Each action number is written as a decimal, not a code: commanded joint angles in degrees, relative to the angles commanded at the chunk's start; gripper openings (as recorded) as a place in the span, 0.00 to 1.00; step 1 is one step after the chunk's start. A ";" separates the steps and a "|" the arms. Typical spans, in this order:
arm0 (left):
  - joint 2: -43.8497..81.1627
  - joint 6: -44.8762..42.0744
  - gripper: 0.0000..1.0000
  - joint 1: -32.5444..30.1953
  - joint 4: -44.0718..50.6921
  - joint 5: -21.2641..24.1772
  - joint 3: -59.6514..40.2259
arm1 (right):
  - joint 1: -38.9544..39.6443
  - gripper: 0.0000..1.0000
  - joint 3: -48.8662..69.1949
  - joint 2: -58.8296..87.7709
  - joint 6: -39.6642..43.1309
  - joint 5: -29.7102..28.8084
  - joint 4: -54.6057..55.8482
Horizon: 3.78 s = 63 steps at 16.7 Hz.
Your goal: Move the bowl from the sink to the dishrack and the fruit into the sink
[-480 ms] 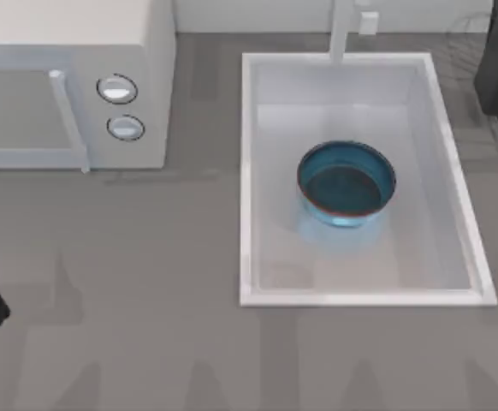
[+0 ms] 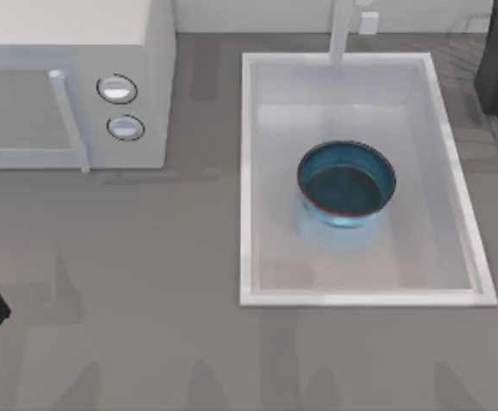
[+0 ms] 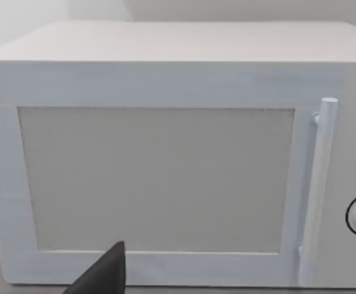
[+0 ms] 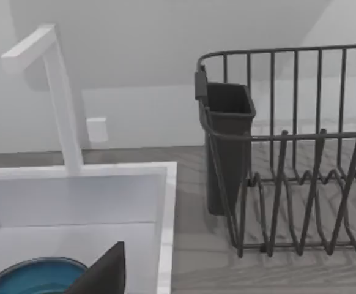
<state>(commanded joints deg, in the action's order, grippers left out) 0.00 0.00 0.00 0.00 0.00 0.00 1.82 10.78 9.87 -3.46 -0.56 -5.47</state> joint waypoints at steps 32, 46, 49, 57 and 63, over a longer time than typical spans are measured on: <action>0.00 0.00 1.00 0.00 0.00 0.00 0.00 | 28.08 1.00 134.38 143.60 -27.39 -5.88 -66.41; 0.00 0.00 1.00 0.00 0.00 0.00 0.00 | 27.00 1.00 132.84 154.09 -26.35 -5.86 -54.27; 0.00 0.00 1.00 0.00 0.00 0.00 0.00 | 27.00 0.92 132.84 154.09 -26.35 -5.86 -54.27; 0.00 0.00 1.00 0.00 0.00 0.00 0.00 | 27.00 0.32 132.84 154.09 -26.35 -5.86 -54.27; 0.00 0.00 1.00 0.00 0.00 0.00 0.00 | 27.00 0.00 132.84 154.09 -26.35 -5.86 -54.27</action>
<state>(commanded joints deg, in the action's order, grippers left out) 0.00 0.00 0.00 0.00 0.00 0.00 28.82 143.62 163.96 -29.81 -6.42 -59.74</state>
